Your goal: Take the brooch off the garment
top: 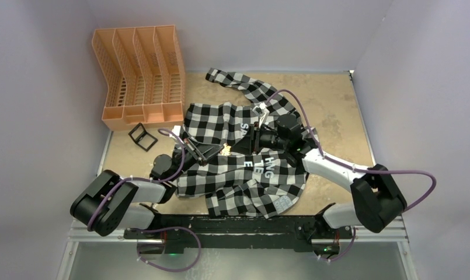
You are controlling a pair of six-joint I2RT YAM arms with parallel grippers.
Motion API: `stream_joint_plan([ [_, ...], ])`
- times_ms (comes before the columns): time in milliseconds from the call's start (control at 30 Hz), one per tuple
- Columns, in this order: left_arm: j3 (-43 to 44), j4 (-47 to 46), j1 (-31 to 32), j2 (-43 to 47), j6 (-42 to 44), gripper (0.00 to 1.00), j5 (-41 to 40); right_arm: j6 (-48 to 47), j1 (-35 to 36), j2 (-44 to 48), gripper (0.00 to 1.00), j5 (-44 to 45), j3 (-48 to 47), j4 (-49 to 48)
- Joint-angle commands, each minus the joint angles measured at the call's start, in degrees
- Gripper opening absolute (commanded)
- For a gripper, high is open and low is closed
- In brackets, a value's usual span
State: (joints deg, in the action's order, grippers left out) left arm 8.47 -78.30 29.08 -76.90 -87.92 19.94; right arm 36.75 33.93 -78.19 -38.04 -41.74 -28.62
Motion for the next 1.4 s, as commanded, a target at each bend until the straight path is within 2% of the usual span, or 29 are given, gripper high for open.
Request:
stream_joint_plan([
  [0,0.14,-4.44,0.36,1.43,-0.74,0.00,0.62,0.93,-0.27,-0.54,0.40,-2.34,-0.21,-4.67],
  [500,1.02,-2.44,0.63,1.41,0.33,0.00,1.85,1.83,-0.25,-3.04,0.38,-3.81,-2.60,-5.53],
  [633,0.98,-1.47,0.69,1.66,1.24,0.00,1.67,1.41,-0.26,-2.40,0.41,-4.28,-3.15,-3.67],
  [1000,1.03,12.18,0.71,9.45,7.48,0.00,-1.12,-0.09,-0.23,-2.10,0.47,-2.98,-4.51,-1.07],
  [1367,1.46,12.74,0.89,10.28,7.52,0.00,-1.06,0.85,-0.14,-2.01,0.48,-2.58,-4.53,-1.97],
])
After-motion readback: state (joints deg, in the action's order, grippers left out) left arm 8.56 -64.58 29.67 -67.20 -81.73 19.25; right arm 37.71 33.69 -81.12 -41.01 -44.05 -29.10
